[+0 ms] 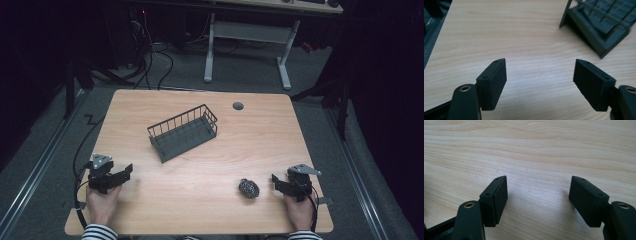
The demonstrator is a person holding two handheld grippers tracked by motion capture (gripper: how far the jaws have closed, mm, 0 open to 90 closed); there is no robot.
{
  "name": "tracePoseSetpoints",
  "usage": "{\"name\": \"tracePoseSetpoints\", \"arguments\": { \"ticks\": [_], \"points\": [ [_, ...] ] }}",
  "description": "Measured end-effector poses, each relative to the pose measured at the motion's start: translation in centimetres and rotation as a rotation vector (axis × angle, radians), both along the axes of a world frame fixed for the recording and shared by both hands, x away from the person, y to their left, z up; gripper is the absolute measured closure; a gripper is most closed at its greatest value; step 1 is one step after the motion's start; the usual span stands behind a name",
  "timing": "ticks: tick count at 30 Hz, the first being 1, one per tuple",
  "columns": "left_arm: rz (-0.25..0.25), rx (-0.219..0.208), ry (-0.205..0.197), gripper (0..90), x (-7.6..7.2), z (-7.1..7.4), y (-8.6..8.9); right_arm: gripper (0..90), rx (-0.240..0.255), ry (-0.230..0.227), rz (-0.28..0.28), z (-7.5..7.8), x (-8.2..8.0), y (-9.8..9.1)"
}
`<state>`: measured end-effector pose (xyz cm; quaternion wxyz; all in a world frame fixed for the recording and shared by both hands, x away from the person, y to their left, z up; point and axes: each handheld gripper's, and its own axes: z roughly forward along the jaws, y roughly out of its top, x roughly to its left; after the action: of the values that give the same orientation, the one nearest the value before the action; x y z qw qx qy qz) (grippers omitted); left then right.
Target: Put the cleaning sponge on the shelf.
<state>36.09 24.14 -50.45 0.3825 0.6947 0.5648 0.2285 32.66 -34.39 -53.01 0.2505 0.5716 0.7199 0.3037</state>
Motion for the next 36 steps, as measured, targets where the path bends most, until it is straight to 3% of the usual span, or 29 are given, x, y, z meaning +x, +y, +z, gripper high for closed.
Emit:
{"name": "tracePoseSetpoints", "arguments": {
  "ticks": [4, 19, 27, 32, 36],
  "points": [
    [-0.029, -0.044, -0.021, 23.1, 0.3, 1.9, -0.2, 31.1, 0.001, 0.000, 0.001, 0.0, 0.0, 0.0],
    [-0.109, -0.086, -0.031, 15.3, 2.8, 6.0, -2.8, 30.0, 0.001, 0.001, 0.008, 0.0, 0.0, 0.0],
    [-0.132, -0.064, -0.003, 15.0, 5.1, 6.8, -5.4, 29.9, 0.001, 0.001, 0.009, 0.0, 0.0, 0.0],
    [-0.137, -0.065, 0.017, 15.0, 6.0, 6.7, -6.4, 29.9, 0.001, 0.001, 0.009, 0.0, 0.0, 0.0],
    [-0.127, -0.040, 0.040, 15.1, 6.8, 6.4, -7.3, 29.8, 0.001, 0.001, 0.009, 0.0, 0.0, 0.0]
  ]
}}
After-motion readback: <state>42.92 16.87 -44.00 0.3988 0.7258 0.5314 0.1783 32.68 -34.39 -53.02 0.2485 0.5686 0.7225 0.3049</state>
